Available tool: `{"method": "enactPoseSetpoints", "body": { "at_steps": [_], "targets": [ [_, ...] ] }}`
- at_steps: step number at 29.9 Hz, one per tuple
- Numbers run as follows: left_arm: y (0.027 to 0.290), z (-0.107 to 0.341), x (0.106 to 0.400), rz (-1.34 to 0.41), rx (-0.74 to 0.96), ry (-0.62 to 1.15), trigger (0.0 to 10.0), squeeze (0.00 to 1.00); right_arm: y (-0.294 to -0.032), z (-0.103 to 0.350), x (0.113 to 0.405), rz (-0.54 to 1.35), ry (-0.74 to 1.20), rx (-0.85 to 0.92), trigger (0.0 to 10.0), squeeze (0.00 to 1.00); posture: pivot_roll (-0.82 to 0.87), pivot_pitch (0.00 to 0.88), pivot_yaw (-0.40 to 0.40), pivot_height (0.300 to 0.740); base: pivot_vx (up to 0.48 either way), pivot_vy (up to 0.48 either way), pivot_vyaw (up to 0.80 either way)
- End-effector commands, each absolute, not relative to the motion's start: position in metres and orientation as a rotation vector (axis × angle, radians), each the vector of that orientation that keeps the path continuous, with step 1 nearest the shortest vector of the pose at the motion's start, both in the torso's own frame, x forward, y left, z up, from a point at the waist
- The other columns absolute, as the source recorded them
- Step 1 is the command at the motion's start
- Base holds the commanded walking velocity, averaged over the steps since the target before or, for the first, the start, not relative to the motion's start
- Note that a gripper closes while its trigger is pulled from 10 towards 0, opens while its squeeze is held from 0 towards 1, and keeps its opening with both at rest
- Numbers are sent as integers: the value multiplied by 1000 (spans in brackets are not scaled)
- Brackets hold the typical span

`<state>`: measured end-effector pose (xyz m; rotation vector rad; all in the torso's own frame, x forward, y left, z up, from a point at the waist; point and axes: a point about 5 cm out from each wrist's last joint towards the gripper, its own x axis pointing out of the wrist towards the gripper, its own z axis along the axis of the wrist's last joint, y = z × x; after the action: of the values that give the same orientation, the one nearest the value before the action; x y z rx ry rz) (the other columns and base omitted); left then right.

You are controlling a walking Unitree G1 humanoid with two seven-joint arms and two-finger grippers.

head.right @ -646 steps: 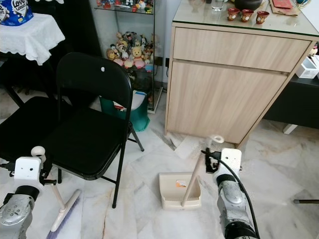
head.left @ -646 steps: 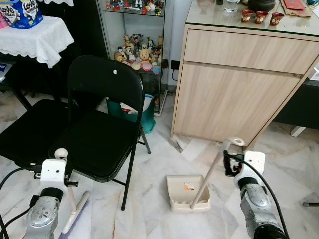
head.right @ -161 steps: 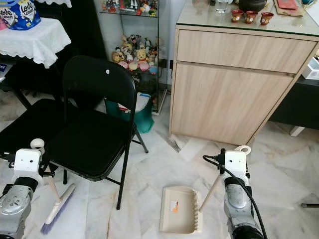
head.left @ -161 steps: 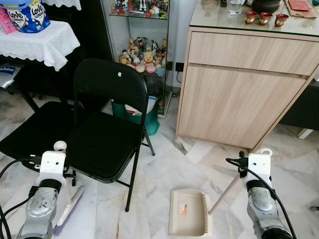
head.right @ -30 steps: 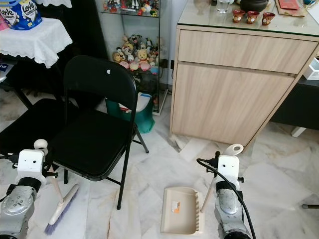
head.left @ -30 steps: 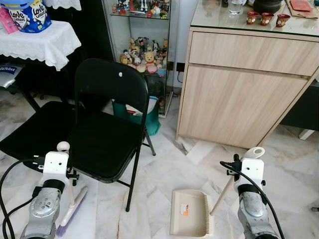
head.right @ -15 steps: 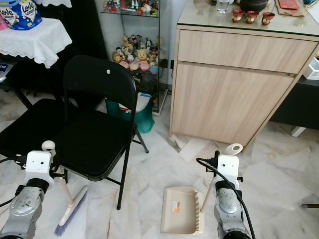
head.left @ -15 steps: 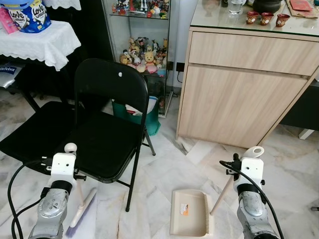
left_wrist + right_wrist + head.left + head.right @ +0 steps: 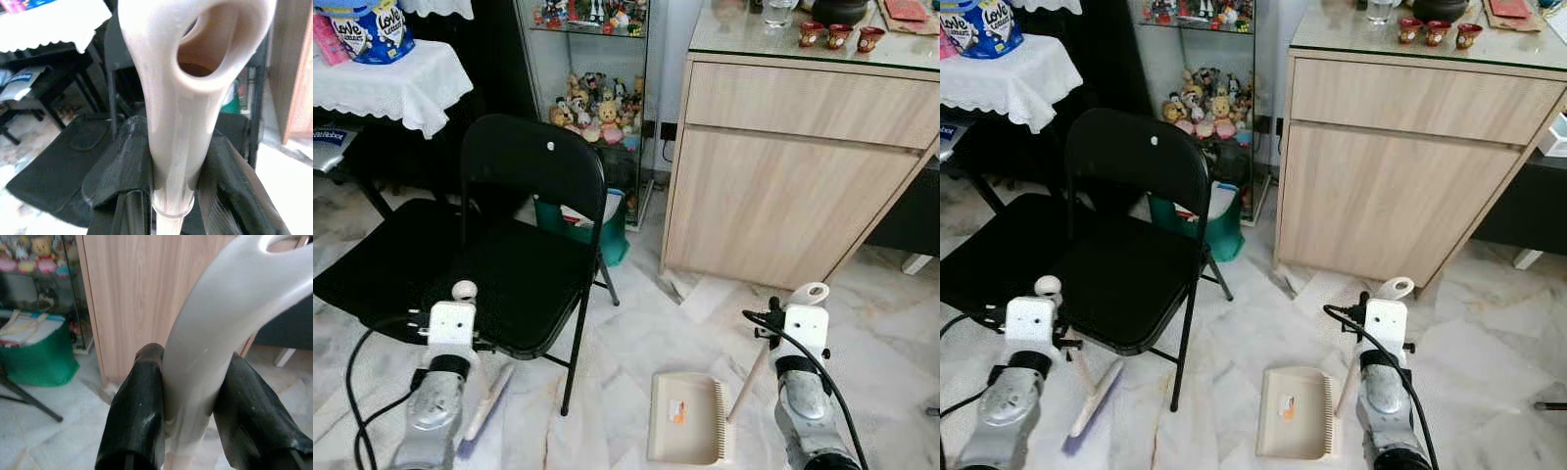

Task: Sweep floor

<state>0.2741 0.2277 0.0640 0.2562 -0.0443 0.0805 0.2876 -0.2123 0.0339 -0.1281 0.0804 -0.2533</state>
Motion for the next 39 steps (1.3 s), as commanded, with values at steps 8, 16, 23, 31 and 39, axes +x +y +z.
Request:
{"method": "enactPoseSetpoints", "body": {
  "at_steps": [8,16,23,31,39],
  "targets": [
    [234,81,279,106,292,-115,10000,0,-203,62,299,-220,-65,-107,10000,0,6,60,25,740,0,0,0],
    [234,89,282,122,282,-135,10000,0,-206,65,300,-229,-65,-97,10000,0,11,76,29,740,0,0,0],
    [240,87,277,146,296,-129,10000,0,-206,64,299,-232,-56,-92,10000,0,15,90,27,740,0,0,0],
    [238,89,278,140,300,-131,10000,0,-204,64,300,-222,-50,-94,10000,0,15,95,29,740,0,0,0],
    [236,89,280,133,300,-130,10000,0,-204,62,300,-219,-33,-112,10000,0,12,98,34,740,0,0,442]
  ]
}}
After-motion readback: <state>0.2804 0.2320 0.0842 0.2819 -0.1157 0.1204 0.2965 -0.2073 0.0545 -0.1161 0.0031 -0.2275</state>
